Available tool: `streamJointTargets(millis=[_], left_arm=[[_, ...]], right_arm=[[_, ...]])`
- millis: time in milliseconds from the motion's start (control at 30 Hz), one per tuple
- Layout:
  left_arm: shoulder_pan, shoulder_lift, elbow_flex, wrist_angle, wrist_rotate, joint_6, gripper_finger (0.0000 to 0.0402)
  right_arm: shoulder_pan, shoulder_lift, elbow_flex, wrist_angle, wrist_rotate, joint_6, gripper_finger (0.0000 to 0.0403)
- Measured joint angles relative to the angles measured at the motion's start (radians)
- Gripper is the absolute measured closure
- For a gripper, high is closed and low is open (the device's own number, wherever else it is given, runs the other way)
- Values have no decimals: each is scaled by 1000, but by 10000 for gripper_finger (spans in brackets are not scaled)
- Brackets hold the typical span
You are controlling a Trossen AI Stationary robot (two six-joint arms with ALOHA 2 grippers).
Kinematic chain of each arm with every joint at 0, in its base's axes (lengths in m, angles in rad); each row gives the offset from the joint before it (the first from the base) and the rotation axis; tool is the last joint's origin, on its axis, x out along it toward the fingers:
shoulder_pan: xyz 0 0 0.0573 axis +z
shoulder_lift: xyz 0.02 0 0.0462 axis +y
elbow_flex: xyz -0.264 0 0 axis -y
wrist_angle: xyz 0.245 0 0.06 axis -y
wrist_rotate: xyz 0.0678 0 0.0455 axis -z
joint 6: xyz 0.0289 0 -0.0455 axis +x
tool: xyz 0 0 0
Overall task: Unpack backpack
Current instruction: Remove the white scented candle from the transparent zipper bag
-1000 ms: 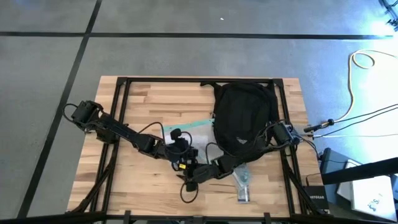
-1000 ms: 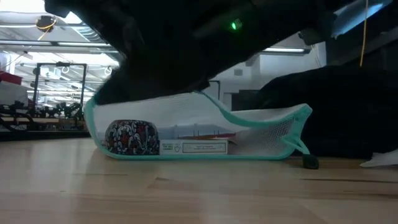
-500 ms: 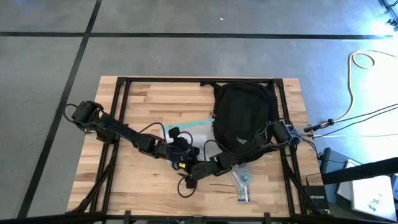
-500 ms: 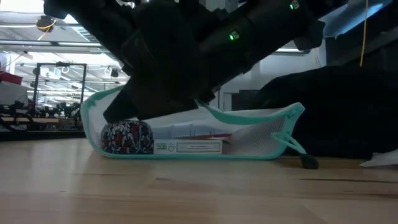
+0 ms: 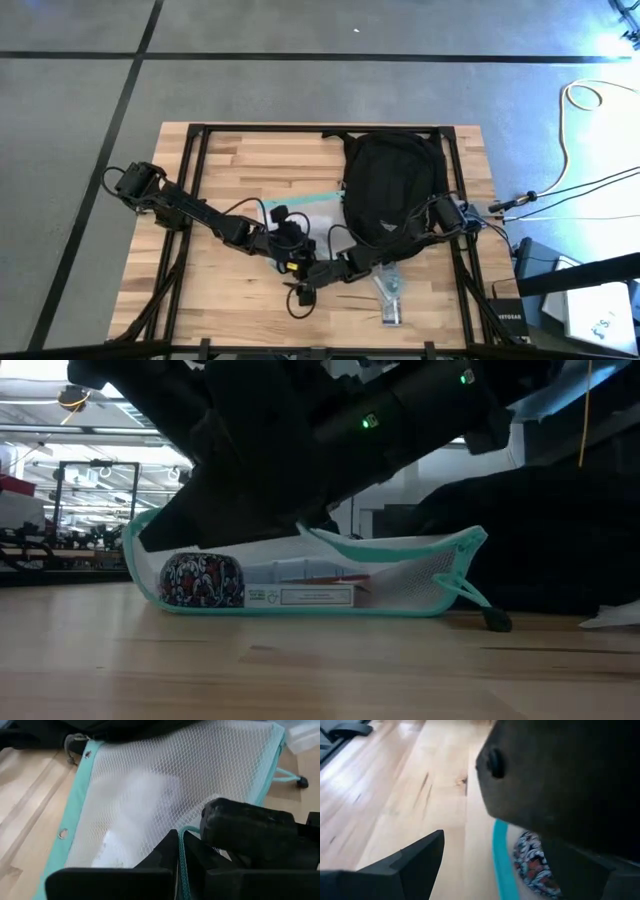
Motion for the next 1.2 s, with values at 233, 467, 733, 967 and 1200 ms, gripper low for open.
streamJointTargets(millis=[233, 467, 733, 967, 1200], left_arm=[[0, 0, 0, -18, 0, -3, 401], [1, 0, 0, -20, -7, 0, 401], [2, -5, 0, -11, -8, -13, 401], [2, -5, 0, -29, -8, -3, 401], [1, -5, 0, -35, -5, -3, 401]], right_arm=[[-5, 11, 0, 19, -11, -1, 86], [8, 13, -1, 18, 103, -65, 86], [16, 15, -2, 84, 178, -138, 86], [-11, 14, -2, 55, 106, -108, 86], [-18, 13, 0, 40, 76, -97, 86]])
